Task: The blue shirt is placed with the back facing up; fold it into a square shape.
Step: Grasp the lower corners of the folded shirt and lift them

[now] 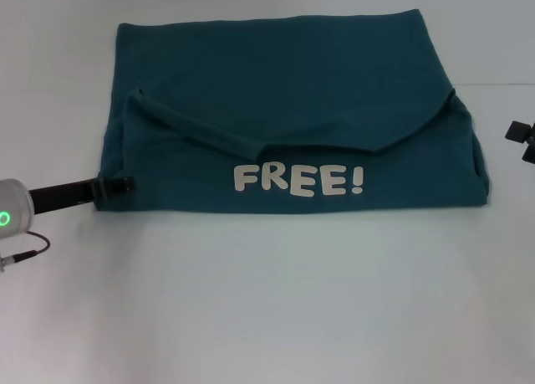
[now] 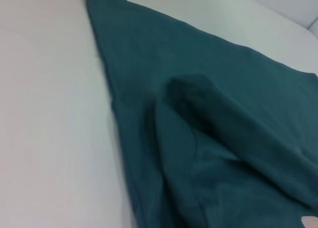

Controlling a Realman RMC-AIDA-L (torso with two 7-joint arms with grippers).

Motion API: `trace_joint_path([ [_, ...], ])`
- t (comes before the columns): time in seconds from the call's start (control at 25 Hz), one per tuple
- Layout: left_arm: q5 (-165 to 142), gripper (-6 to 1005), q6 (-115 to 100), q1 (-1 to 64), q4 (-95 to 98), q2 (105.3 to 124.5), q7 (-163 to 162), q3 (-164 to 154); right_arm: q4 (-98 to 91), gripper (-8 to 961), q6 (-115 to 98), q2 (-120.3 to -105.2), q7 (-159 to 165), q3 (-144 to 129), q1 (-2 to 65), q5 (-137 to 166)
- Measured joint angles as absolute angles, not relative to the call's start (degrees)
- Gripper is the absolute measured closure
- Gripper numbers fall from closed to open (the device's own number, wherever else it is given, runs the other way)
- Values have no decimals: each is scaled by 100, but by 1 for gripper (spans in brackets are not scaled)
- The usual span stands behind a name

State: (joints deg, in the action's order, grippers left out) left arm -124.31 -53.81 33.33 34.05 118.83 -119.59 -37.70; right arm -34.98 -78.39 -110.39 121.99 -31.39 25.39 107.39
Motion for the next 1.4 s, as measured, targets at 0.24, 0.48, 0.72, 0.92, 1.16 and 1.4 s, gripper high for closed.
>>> trace_joint_path([
  [0.24,-12464,524,-5359,3317,3421,11886,-11980,-3843,-3503,54,-7904,-11039,12199,-3051,2497,10740],
  [0.48,-12468,723,-5366,3306,3434,11898,-11963,-3894,-3505,53,-7920,-11039,12193,-3049,2495,10759],
  [0.72,-12416,935,-5611,3287,3553,11899,-11978,-3729,-3503,53,-7960,-10984,12229,-3137,2487,10827],
  [0.92,-12404,997,-6170,3320,3602,11790,-12079,-3220,-3503,53,-8091,-10889,12347,-3168,2557,11137],
  [1.16,-12392,997,-6834,3355,3577,11632,-12303,-2547,-3538,53,-8107,-10826,12414,-3147,2567,11161],
  [1.4,-12407,996,-6838,3415,3554,11594,-12442,-2474,-3554,53,-7941,-10620,12899,-3182,2797,11800],
])
